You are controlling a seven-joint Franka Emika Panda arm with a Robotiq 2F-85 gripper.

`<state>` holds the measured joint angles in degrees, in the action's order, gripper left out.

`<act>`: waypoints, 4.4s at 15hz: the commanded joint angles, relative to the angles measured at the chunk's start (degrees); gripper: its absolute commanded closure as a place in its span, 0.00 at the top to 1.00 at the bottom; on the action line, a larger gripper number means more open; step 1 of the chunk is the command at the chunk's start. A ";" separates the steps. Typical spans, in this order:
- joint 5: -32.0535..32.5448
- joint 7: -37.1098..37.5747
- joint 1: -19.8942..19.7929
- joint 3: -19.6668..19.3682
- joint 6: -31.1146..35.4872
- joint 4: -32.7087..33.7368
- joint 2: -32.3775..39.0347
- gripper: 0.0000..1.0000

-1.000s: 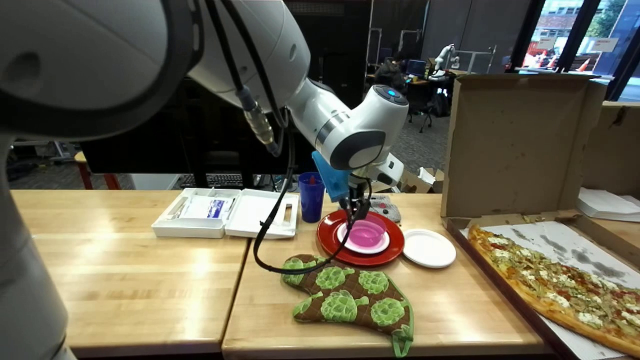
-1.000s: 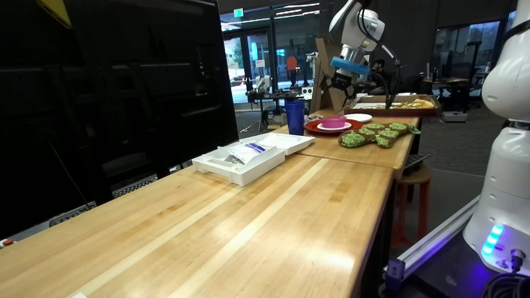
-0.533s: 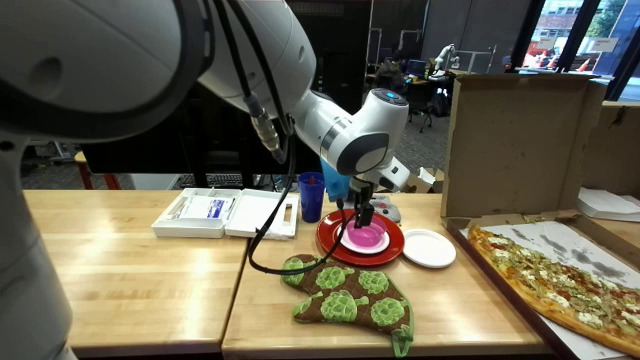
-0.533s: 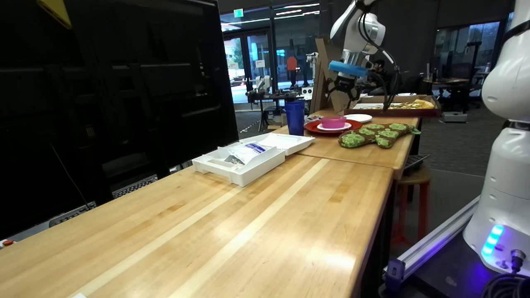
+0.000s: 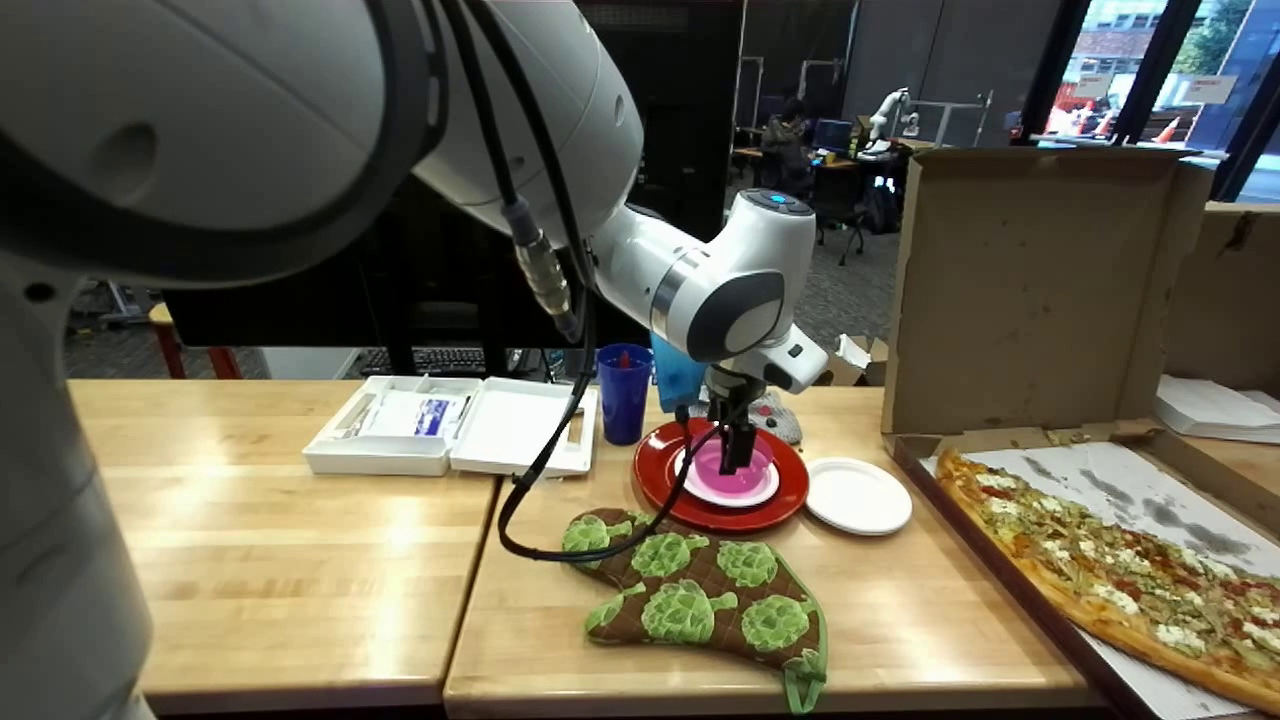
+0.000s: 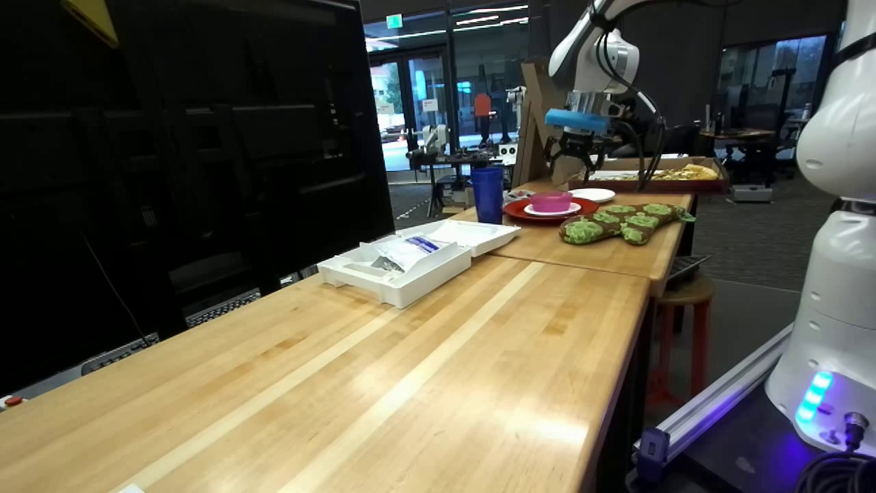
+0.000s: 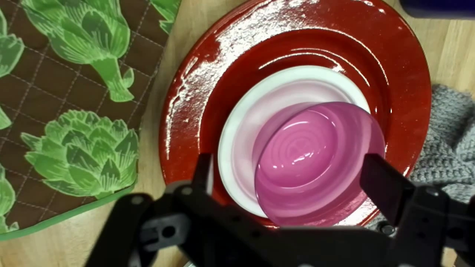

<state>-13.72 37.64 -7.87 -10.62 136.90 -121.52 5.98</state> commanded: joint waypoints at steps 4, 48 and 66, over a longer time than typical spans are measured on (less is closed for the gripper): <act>-1.77 -2.59 -0.20 0.68 0.65 0.53 1.68 1.00; 4.47 -8.59 -1.37 -0.35 6.42 -15.48 -11.36 0.01; 10.64 -34.27 -3.33 -0.90 8.20 -31.14 -24.21 0.01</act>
<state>-2.23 8.02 -11.37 -11.14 144.34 -149.08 -13.55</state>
